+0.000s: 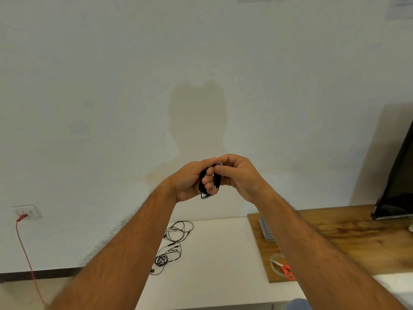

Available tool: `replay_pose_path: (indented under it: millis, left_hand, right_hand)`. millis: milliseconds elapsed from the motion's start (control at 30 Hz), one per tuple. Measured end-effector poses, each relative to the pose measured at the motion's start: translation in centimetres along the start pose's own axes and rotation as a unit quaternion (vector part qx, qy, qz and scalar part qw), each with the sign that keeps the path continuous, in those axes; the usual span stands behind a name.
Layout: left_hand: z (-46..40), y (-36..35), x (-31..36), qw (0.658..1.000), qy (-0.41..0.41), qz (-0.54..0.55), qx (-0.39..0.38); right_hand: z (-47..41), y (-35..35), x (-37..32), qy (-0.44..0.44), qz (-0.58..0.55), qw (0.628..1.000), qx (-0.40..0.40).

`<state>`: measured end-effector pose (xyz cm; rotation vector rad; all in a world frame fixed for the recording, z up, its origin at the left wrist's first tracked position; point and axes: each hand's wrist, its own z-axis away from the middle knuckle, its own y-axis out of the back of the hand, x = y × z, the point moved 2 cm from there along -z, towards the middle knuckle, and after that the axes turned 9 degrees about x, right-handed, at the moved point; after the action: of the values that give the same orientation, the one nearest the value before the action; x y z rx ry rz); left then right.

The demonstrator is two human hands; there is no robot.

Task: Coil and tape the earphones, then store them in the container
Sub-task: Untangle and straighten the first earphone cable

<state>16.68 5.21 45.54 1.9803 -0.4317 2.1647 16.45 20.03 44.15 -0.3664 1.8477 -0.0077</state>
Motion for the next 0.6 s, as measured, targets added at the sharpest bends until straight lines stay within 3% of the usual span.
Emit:
replay_pose_path:
  millis: [300,600]
  left_hand:
    - [-0.7,-0.3,-2.0,0.995,-0.027,-0.014,0.097]
    - [-0.9,-0.1,-4.7,0.970,-0.075,-0.097,0.209]
  right_hand:
    - [0.6,-0.7,1.9,0.004,-0.017,0.996,0.088]
    - [1.6,-0.2,4.8,0.016,0.073,0.977,0.202]
